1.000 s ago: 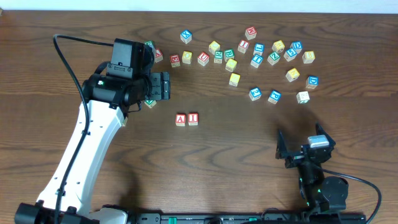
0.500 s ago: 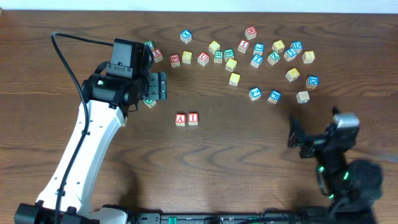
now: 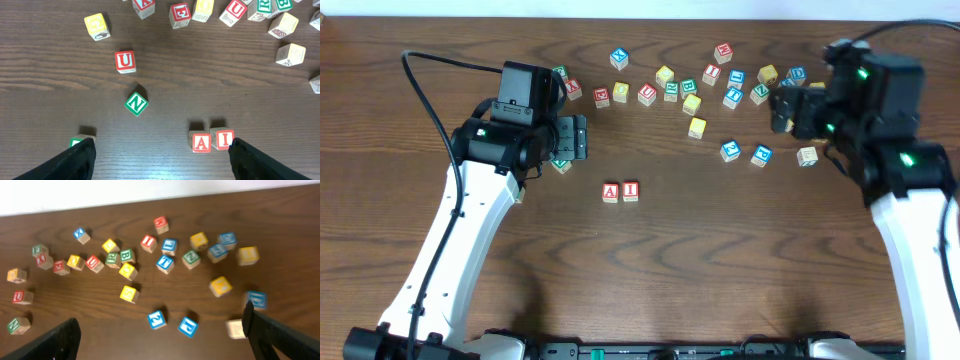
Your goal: Spell out AI2
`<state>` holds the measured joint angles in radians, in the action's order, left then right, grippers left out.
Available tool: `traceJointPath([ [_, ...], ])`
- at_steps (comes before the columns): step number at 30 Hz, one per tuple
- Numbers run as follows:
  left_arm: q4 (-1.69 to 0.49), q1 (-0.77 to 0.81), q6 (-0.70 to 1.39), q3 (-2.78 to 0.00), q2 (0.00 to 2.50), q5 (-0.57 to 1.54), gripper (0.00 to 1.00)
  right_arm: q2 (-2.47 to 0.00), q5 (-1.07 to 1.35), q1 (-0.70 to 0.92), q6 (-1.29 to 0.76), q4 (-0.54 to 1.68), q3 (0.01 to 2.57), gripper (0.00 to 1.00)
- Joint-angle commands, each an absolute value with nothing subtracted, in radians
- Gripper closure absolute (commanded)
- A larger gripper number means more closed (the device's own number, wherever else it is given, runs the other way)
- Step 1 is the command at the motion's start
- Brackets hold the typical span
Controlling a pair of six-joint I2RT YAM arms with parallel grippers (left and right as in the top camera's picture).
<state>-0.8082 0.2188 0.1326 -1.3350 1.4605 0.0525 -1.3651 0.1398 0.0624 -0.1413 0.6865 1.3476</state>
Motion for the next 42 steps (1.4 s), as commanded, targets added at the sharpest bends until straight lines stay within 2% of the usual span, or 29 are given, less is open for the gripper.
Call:
traceJointPath([
  [1,-0.812,0.218,0.124,-1.357,1.456,0.04,0.16,-1.46,0.167,0.08,-0.153,0.671,1.378,0.01],
  [9,-0.811,0.218,0.124,-1.357,1.456,0.04,0.16,-1.605,-0.316,0.26,-0.412,0.769,1.43,0.01],
  [15,-0.812,0.218,0.124,-1.357,1.456,0.04,0.16,-1.662,-0.471,0.376,-0.582,0.784,1.459,0.01],
  [29,-0.83,0.218,0.124,-1.357,1.456,0.033,0.16,-1.671,-0.547,0.397,-1.113,0.913,1.459,0.01],
  [35,-0.83,0.218,0.124,-1.357,1.457,0.033,0.16,-1.682,-0.524,0.417,-1.131,0.868,1.459,0.01],
  [42,-0.83,0.218,0.124,-1.357,1.457,0.033,0.16,-1.769,-0.305,0.397,-1.076,0.808,1.471,0.05],
])
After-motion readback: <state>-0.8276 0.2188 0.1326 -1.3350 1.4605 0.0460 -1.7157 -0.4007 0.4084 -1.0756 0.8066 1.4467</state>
